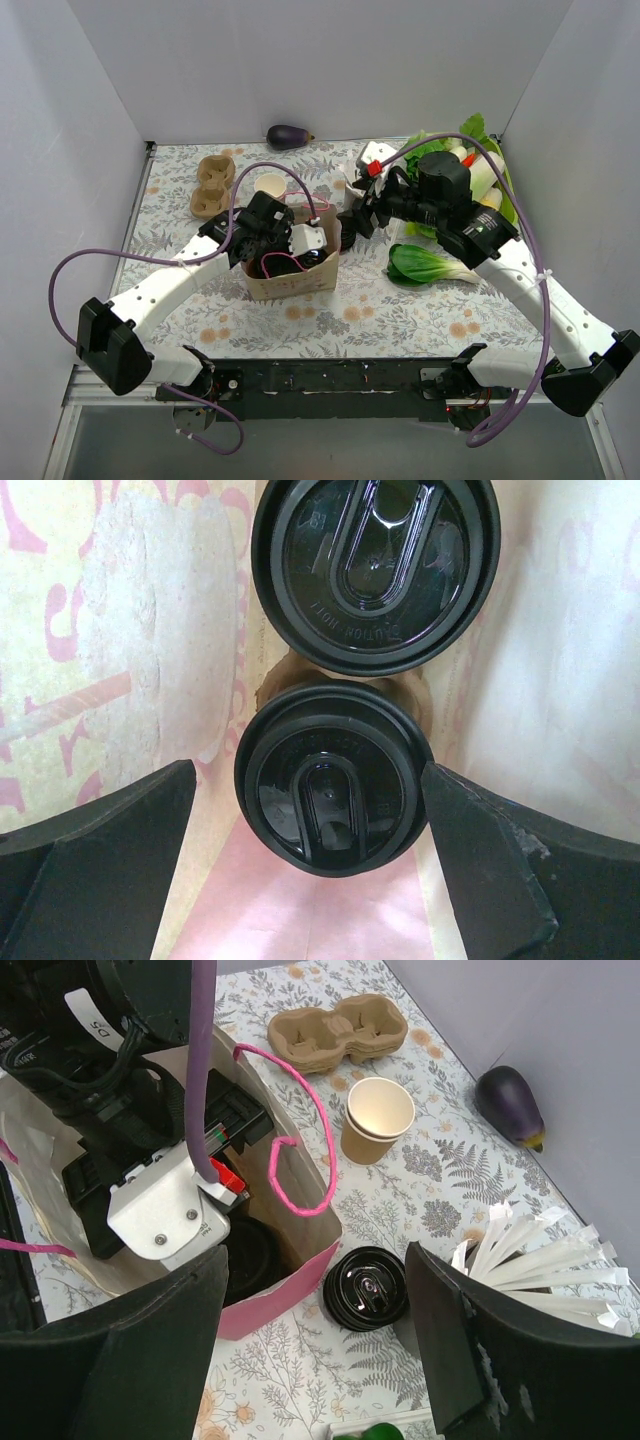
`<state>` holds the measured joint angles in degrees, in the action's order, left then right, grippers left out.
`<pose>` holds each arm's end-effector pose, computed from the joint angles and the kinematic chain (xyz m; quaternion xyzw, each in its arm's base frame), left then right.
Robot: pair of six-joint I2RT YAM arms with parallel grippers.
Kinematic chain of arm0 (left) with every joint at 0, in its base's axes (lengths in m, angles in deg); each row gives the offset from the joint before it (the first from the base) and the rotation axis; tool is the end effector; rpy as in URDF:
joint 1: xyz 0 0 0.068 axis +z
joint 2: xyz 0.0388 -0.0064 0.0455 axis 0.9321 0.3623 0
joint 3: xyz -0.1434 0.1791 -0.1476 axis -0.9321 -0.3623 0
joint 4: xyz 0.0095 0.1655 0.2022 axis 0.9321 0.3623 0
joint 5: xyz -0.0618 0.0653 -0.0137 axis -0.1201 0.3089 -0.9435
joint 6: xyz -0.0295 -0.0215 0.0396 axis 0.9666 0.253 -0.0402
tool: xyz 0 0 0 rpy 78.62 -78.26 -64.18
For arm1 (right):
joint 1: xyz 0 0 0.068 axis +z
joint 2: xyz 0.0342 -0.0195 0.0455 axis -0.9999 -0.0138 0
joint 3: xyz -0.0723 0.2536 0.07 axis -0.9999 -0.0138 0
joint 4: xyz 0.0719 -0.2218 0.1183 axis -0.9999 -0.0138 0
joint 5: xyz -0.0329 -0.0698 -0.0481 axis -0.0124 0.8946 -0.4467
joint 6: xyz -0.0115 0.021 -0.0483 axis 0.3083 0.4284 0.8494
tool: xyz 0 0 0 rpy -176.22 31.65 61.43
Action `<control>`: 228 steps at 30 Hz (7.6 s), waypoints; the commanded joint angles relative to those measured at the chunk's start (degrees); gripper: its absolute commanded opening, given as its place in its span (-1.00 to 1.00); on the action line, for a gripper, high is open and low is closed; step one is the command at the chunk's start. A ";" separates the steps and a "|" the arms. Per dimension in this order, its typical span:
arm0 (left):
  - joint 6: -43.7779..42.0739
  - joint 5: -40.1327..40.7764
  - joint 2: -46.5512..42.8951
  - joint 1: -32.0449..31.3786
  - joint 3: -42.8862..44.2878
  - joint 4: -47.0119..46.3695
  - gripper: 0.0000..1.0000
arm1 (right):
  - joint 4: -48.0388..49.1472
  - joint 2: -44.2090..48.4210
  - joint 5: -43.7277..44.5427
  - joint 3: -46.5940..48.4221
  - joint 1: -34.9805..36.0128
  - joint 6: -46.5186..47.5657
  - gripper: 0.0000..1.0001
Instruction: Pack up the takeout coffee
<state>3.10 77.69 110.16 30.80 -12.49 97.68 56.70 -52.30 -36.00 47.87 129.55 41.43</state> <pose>0.2059 -0.1649 0.2933 0.3614 0.8940 -0.1181 0.2373 0.1887 0.1745 0.4376 -0.4429 0.6296 0.2517 0.5866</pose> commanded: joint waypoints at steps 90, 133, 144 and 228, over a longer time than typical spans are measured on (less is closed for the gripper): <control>50.21 -11.26 2.48 49.03 18.50 -16.16 0.96 | -11.72 -19.86 1.62 15.89 -24.87 -0.06 0.43; 46.53 -15.75 -0.95 49.03 16.29 -13.44 0.96 | -11.10 -30.60 -5.42 24.50 -26.36 -0.59 -0.97; 46.79 -17.15 -0.07 49.03 15.94 -14.23 0.96 | -20.77 -18.02 -7.53 27.49 -26.54 3.80 -0.97; 42.13 -13.90 0.46 49.47 16.21 -13.96 0.96 | -19.45 -36.92 -20.72 29.60 -20.21 3.72 -0.91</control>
<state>46.03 64.01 112.15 79.92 3.97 83.69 38.54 -93.37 -56.27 74.71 109.22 44.36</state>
